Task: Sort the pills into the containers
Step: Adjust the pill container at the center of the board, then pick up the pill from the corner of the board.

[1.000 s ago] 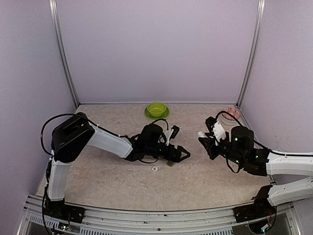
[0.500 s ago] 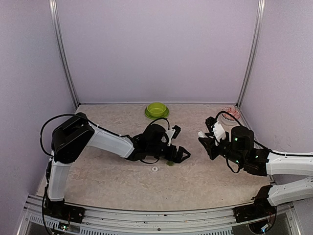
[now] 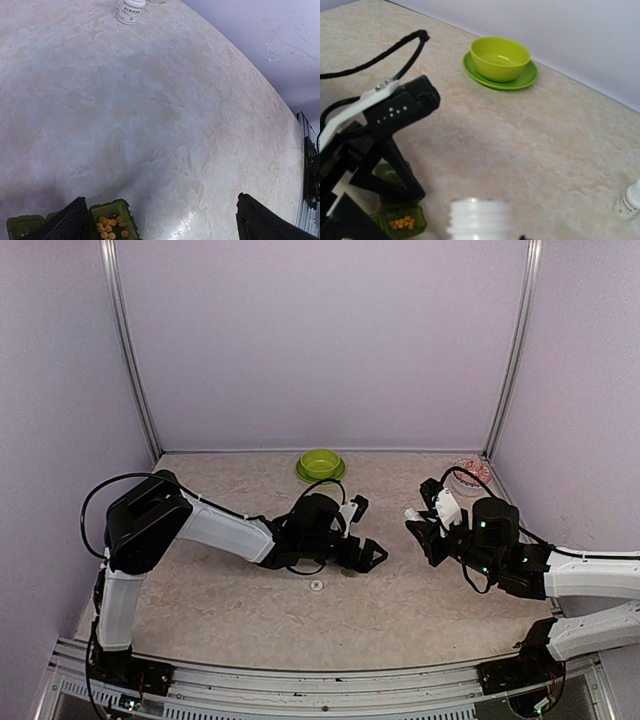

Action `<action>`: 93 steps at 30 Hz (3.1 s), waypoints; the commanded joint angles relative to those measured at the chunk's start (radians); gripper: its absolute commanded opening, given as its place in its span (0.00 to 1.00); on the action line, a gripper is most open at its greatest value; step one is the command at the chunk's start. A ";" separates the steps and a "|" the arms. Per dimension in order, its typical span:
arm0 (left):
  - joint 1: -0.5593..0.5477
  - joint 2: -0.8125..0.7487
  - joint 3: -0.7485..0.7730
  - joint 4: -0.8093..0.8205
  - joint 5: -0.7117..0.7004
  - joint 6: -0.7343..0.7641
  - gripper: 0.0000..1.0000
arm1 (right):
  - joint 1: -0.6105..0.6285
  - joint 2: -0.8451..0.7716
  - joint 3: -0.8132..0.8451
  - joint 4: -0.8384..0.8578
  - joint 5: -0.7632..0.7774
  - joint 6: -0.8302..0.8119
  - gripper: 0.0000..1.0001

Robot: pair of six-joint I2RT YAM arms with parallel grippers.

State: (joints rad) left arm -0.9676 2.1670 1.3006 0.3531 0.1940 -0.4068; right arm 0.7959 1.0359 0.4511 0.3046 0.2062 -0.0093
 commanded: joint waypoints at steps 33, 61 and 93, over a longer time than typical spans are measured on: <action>0.200 -0.948 -0.509 -0.691 -0.524 -0.233 0.99 | 0.032 -0.224 -0.085 0.222 -0.510 -0.080 0.18; 0.548 -0.914 -0.745 -0.744 -0.619 -0.388 0.70 | 0.089 -0.144 -0.031 0.177 -0.559 -0.120 0.19; 0.647 -0.749 -0.750 -0.590 -0.533 -0.340 0.37 | 0.100 -0.147 -0.034 0.165 -0.551 -0.124 0.19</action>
State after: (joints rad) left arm -0.3267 1.4113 0.5430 -0.2348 -0.3580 -0.7540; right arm 0.8837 0.8925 0.4030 0.4690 -0.3439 -0.1230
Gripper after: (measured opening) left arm 0.379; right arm 0.258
